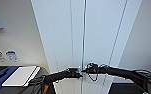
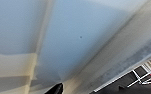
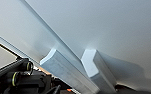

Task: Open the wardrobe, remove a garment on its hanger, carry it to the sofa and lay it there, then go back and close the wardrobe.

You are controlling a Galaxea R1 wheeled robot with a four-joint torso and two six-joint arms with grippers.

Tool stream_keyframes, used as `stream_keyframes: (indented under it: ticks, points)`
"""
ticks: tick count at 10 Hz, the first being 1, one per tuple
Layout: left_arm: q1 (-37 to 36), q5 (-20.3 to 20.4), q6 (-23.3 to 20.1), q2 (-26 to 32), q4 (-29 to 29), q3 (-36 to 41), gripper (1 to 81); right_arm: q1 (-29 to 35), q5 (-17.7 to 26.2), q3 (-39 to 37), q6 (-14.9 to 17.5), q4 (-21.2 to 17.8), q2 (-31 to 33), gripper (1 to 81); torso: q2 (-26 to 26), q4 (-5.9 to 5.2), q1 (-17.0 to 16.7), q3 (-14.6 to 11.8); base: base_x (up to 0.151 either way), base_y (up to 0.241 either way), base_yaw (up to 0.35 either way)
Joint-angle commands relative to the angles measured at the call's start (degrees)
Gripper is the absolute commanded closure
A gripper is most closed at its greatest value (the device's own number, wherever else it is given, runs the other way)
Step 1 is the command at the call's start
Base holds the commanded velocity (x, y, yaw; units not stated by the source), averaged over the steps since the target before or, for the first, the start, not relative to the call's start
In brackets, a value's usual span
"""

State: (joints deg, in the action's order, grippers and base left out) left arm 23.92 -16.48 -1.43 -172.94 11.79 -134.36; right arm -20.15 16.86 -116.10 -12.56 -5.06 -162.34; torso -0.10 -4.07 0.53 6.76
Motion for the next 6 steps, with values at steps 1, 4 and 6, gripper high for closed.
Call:
stream_keyframes:
  ticks: [1, 4, 6]
  points:
    - [-11.3, 0.0, -0.5, -3.2, -0.5, -1.5, 1.0, 9.4, 0.5, 2.8, -0.5, -1.1, -0.9, 1.0, 0.0, 0.00, 0.0, 0.0, 0.000, 0.000, 0.000]
    - [-11.4, 0.2, -0.8, -5.5, -0.4, -1.1, 1.0, 8.2, 0.1, 4.6, -0.6, -1.1, -0.7, 1.0, 0.0, 0.00, 0.0, 0.0, 0.000, 0.000, 0.000]
    - [-11.1, 0.1, -0.7, -5.2, -0.3, 5.7, 1.0, 6.2, -2.6, 9.2, -0.6, -1.0, 0.9, 1.0, 0.0, 0.00, 0.0, 0.0, 0.000, 0.000, 0.000]
